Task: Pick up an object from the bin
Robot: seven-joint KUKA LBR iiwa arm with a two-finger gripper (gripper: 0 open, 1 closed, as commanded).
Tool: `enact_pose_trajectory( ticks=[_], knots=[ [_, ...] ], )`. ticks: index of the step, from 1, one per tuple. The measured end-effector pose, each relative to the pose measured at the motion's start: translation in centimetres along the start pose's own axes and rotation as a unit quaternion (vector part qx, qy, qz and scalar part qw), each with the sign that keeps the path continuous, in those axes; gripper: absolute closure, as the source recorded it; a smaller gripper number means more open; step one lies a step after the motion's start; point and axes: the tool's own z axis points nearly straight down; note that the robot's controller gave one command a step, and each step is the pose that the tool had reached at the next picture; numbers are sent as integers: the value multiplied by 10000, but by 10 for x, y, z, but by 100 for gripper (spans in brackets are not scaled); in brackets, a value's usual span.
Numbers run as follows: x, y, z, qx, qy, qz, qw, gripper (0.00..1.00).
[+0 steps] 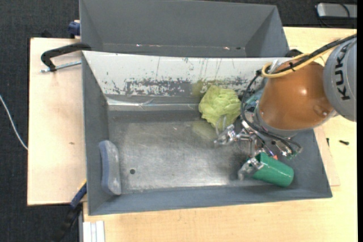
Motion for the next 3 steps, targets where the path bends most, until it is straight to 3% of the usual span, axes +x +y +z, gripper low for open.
enact_pose_trajectory(
  ticks=[1, 2, 3],
  knots=[
    [-2, 3, 1, -15, -7, -212, 9998, 0],
    [5, -15, 5, -22, -107, -798, 9967, 0],
    [9, -22, 1, 43, -7, -744, 9972, 100]
  ],
)
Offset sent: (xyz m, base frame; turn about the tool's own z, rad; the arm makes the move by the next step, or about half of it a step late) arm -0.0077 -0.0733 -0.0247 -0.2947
